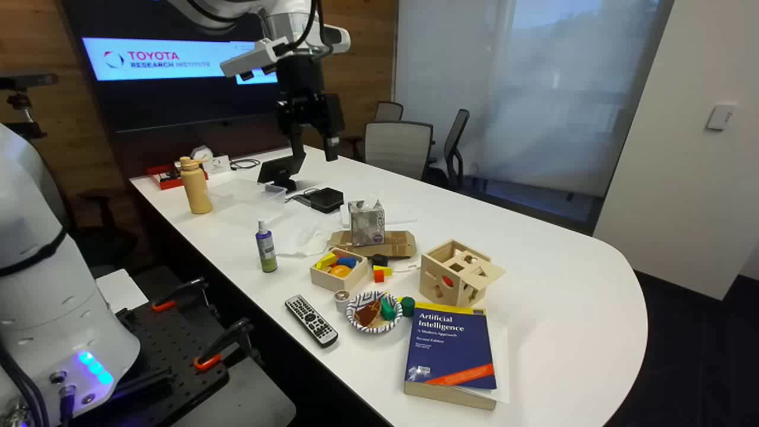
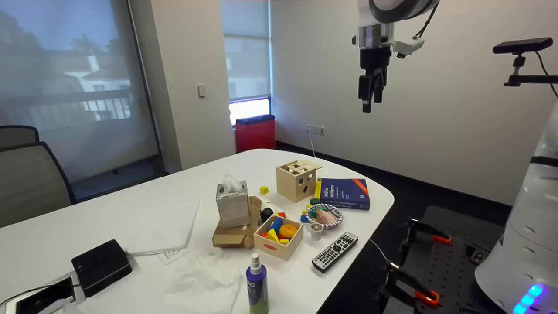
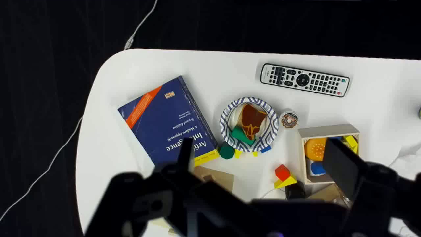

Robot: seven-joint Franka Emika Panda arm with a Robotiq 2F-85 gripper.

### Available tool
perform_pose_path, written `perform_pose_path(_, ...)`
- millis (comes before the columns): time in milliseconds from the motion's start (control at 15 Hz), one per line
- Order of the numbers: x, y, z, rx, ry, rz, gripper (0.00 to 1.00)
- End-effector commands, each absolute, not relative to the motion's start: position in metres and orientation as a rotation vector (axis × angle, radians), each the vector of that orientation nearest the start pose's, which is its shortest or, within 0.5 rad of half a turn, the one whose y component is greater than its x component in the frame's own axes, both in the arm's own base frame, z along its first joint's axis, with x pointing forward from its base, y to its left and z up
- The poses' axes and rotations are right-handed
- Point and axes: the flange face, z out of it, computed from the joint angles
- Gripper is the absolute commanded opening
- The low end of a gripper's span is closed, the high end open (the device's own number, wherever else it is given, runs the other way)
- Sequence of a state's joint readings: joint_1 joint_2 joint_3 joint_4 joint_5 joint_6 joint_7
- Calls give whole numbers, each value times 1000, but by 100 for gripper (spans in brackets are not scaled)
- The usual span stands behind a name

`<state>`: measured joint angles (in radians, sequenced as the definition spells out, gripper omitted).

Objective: Move the small bottle to the right

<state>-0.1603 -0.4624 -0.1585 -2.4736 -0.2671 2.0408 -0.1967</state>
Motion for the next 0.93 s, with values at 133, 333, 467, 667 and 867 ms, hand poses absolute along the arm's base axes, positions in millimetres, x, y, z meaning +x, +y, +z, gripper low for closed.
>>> perform_pose_path(133,383,-144,458,-3312,-19,24,100)
perform_pose_path(333,383,-144,458,-3312,-19,24,100)
perform_pose_path(467,399,-133,451,-3308,4,23,100)
perform_pose_path(667,428,-91,429,-3293,-39,-11,100)
perform_pose_path(867,461,-33,393,-3269,-65,-56,100)
